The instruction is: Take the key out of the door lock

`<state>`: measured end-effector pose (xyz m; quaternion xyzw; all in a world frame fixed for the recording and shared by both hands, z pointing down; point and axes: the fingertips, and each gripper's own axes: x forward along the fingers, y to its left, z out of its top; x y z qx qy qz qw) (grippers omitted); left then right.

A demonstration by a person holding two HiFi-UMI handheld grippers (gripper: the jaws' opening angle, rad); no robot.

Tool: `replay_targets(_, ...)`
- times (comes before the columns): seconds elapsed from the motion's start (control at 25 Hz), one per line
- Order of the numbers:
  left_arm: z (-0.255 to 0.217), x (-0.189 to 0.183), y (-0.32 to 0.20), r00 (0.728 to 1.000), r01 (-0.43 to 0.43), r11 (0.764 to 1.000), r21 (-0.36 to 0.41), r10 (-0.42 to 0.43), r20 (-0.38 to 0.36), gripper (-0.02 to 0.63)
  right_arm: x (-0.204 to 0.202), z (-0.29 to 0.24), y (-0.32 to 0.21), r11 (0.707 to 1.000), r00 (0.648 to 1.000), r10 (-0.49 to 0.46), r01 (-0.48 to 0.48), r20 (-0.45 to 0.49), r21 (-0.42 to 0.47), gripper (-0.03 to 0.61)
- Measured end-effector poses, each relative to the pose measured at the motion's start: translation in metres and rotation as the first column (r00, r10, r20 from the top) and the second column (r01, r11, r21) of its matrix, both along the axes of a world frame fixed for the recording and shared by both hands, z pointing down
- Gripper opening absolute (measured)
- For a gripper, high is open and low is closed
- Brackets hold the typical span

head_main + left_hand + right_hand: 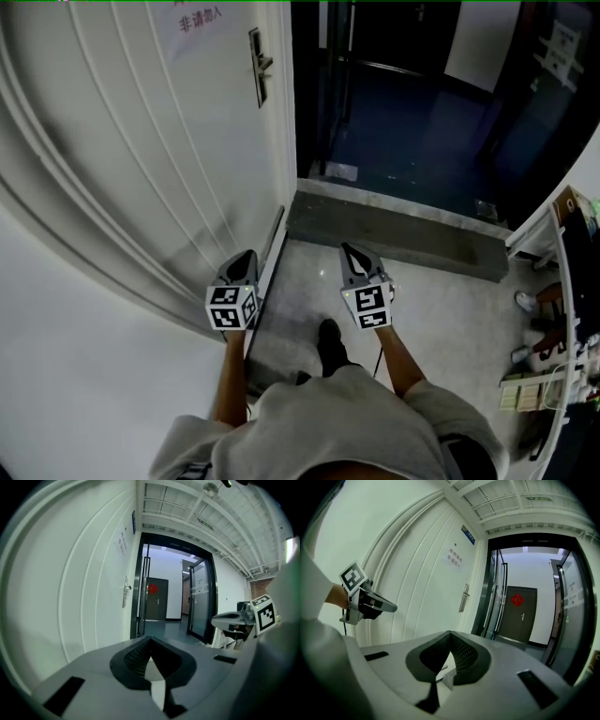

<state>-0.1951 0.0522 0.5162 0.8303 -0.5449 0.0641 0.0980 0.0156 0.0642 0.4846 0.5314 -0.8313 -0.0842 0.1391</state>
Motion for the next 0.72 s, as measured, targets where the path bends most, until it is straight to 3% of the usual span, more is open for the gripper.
replay_targets(0.32, 0.007, -0.001, -0.074, 1.000, 0.010, 1.000, 0.006, -0.010, 0.014, 0.018, -0.004, 0.013, -0.079, 1.000, 1.000, -0.019, 0.019, 0.006, -0.002, 0.023)
replay_targets(0.72, 0.004, 0.033, -0.224, 1.000, 0.017, 1.000, -0.004, -0.017, 0.026, 0.018, 0.013, 0.006, -0.238, 0.998, 0.998, -0.062, 0.062, 0.008, 0.005, 0.023)
